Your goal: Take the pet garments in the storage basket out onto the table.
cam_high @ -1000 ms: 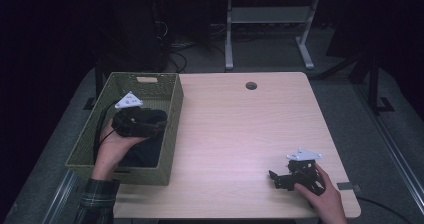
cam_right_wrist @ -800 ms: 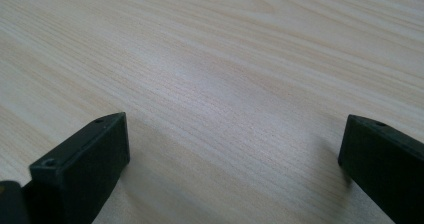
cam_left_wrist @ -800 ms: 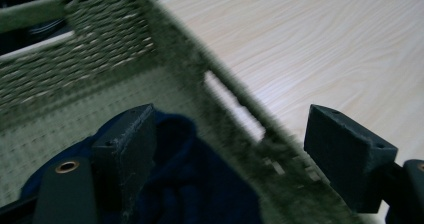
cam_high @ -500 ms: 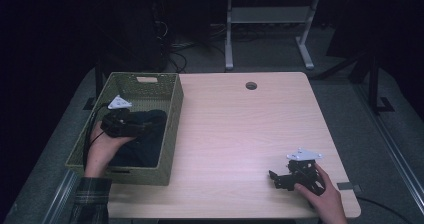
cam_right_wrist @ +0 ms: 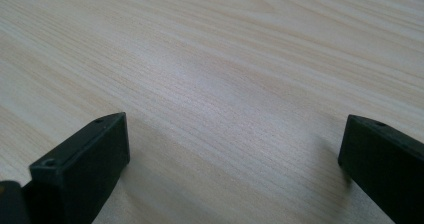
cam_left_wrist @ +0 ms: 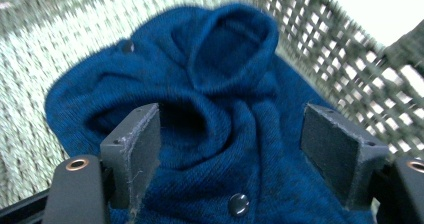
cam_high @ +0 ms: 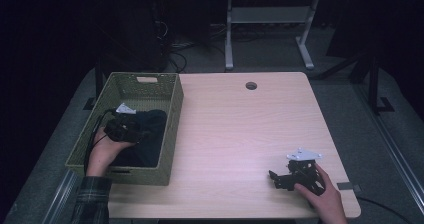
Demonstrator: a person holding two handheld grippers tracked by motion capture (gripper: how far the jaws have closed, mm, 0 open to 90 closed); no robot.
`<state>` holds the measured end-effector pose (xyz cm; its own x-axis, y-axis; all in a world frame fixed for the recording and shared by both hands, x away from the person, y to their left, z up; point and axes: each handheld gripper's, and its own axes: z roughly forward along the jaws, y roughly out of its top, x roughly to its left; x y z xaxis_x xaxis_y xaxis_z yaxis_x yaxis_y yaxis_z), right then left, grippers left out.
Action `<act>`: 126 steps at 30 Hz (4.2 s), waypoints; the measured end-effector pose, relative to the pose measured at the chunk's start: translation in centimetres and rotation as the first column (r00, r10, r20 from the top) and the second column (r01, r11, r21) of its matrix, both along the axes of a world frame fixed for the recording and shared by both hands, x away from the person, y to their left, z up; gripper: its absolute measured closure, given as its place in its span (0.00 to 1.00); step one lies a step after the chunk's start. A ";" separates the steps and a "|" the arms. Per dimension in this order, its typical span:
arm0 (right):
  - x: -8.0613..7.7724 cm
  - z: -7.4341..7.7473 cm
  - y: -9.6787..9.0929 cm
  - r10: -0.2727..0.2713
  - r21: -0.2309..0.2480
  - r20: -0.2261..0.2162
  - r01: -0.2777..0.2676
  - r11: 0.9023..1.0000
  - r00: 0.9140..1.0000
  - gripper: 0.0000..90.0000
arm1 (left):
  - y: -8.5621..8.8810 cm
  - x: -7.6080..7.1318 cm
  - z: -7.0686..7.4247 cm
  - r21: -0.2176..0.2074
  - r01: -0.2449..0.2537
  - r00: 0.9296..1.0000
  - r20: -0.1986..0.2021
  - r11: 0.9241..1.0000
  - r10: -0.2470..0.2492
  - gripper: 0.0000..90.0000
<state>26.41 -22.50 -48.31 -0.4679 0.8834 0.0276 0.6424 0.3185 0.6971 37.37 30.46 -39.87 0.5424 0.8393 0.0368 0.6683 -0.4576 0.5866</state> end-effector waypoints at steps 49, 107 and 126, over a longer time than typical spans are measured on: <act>0.0 0.0 0.0 0.000 0.000 0.000 0.000 1.000 1.000 0.00 | -0.2 0.8 -1.6 0.032 -0.017 0.980 -0.200 0.999 0.023 0.70; 0.0 0.0 0.0 0.002 0.000 0.001 -0.002 1.000 1.000 0.00 | -0.4 -3.9 12.8 -0.433 0.187 0.922 0.388 0.882 -0.005 0.74; 0.0 0.0 0.0 0.003 0.000 0.000 -0.003 1.000 1.000 0.00 | -5.2 -3.7 14.3 -0.458 0.328 0.894 0.432 0.826 -0.116 0.74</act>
<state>26.44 -22.51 -48.30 -0.4701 0.8822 0.0274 0.6414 0.3202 0.6973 33.69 25.23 -25.62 0.7494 0.6509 -0.1216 0.2691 -0.1316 0.9541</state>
